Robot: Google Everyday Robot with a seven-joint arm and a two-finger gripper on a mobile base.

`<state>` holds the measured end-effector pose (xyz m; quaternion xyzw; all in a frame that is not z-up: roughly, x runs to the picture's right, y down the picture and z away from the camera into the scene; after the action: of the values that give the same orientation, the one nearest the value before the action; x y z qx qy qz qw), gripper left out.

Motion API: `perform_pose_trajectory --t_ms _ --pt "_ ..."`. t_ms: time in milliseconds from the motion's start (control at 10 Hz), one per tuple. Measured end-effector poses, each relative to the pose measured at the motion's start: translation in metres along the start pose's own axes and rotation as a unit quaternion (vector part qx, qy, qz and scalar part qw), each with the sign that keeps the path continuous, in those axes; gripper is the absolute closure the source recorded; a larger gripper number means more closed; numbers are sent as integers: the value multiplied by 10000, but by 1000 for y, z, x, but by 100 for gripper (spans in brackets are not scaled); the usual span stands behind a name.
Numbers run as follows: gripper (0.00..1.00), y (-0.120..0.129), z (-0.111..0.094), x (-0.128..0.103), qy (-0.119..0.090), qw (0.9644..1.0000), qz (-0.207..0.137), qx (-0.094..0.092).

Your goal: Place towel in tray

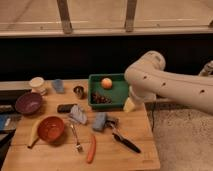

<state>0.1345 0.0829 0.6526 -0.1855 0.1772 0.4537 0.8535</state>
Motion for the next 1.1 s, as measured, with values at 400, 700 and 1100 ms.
perform_pose_trajectory --t_ms 400,700,1100 --pt "20 93 -9 -4 -135 9948 -1003 -112" --pt "20 94 -9 -5 -137 9948 -1006 -114" --pt "20 90 -8 -9 -113 9942 -1059 -125"
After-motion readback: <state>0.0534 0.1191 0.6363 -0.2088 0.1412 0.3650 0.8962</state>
